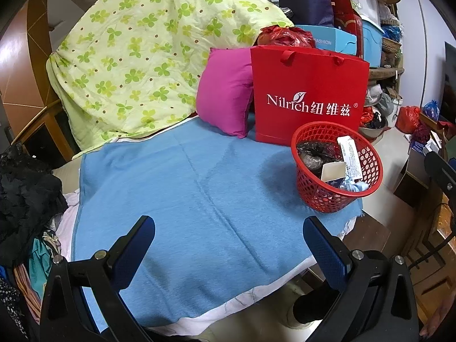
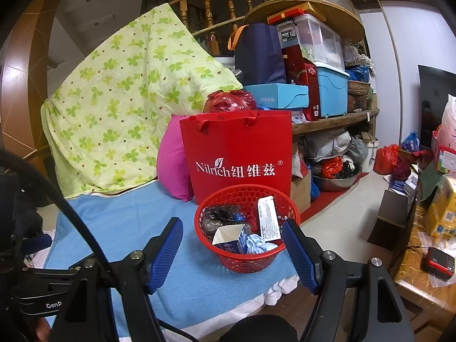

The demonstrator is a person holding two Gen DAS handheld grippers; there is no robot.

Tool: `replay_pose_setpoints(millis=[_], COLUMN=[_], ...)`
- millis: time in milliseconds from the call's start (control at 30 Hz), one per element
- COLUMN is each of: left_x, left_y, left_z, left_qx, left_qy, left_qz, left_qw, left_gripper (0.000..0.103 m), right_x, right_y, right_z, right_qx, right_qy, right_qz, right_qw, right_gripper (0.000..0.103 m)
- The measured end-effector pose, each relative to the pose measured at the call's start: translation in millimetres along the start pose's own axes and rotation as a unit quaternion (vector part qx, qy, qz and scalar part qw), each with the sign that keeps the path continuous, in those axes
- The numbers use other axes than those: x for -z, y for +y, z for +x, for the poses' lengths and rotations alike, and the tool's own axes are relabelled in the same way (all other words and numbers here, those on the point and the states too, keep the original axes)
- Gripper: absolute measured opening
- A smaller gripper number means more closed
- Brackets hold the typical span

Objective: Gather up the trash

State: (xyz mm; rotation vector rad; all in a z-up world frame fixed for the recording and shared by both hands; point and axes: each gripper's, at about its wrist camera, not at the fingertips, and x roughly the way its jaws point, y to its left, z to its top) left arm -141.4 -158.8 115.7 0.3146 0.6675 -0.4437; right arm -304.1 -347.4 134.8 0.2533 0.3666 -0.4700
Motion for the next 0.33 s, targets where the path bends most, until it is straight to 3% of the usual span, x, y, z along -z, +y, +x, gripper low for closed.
replay_pose_setpoints(millis=[200, 333], left_x=[-1, 1], left_y=[4, 38], left_z=[5, 24], left_qx=[0.01, 0.021], left_qy=[-0.009, -0.007], left_qz=[-0.005, -0.042], left_qw=[0.9999, 0.9989], left_gripper=[0.103, 0.103], right_x=[0, -3], right_y=[3, 20], right_z=[6, 26], right_qx=[0.0, -0.031], right_qy=[0.0, 0.013], right_qz=[-0.004, -0.015], right_qw=[1.0, 0.999], right_gripper=[0.076, 0.076])
